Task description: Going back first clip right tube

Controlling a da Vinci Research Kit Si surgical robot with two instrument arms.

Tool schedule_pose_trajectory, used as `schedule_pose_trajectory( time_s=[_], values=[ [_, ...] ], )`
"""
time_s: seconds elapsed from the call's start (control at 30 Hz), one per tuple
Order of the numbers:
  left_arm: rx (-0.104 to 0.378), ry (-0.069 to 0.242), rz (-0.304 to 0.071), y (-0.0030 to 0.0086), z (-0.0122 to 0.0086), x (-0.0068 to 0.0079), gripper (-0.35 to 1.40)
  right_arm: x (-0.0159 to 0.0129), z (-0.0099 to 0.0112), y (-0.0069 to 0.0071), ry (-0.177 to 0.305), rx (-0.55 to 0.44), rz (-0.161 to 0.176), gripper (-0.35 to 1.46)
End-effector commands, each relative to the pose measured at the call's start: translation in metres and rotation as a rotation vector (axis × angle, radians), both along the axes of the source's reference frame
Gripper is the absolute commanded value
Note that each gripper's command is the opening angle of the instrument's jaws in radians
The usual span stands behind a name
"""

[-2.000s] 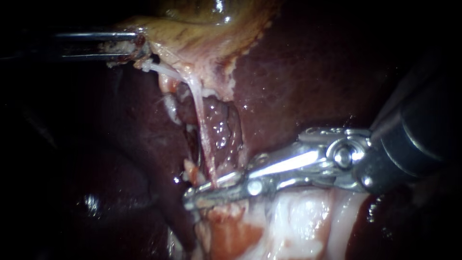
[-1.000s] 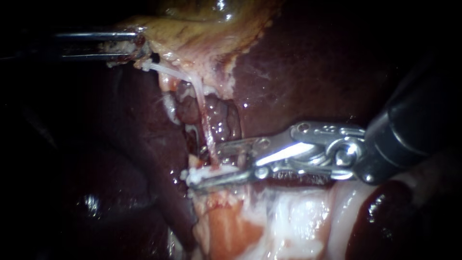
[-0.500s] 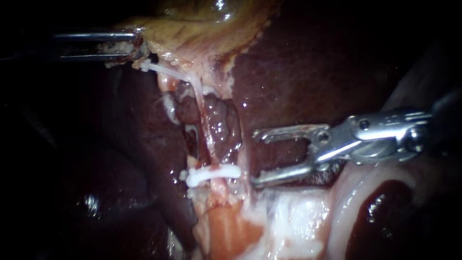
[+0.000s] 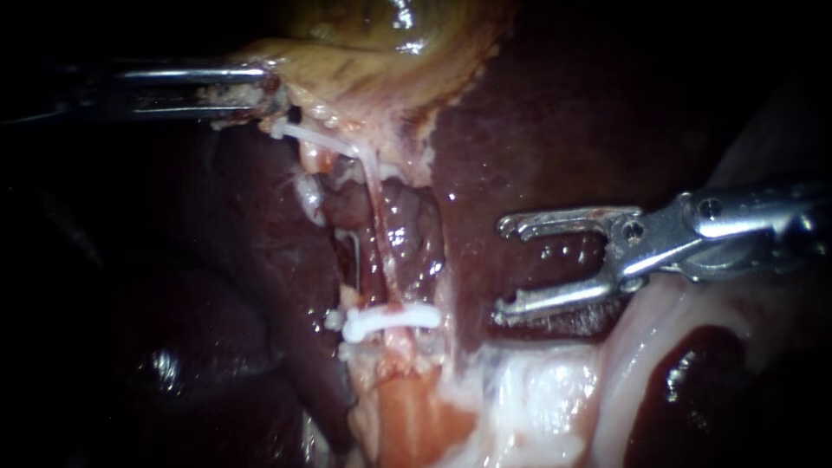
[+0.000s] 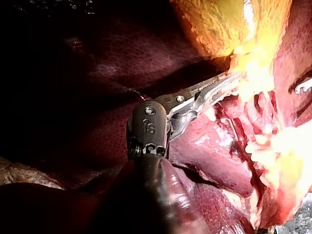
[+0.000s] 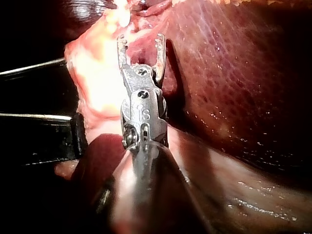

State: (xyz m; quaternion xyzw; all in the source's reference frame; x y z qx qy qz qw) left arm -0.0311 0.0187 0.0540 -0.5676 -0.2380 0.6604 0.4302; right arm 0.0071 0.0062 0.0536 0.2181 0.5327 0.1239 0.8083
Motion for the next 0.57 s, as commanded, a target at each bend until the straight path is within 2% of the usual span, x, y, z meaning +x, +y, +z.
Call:
schedule_pose_trajectory(
  time_s=[0.03, 0.23, 0.57],
  values=[
    [-0.002, 0.005, 0.006, -0.0001, 0.0004, -0.0003, -0.35, 0.0, 0.0, 0.0, 0.0, 0.001, 0.0, 0.5],
    [-0.005, 0.015, 0.019, -0.0007, 0.0016, -0.0017, -0.35, -0.0001, 0.0001, 0.0, 0.0, 0.001, 0.0, 0.5],
    [-0.003, 0.011, 0.024, -0.0007, 0.0014, -0.0012, -0.35, 0.0, 0.0001, 0.0, 0.003, 0.004, -0.007, 0.5]
  ],
)
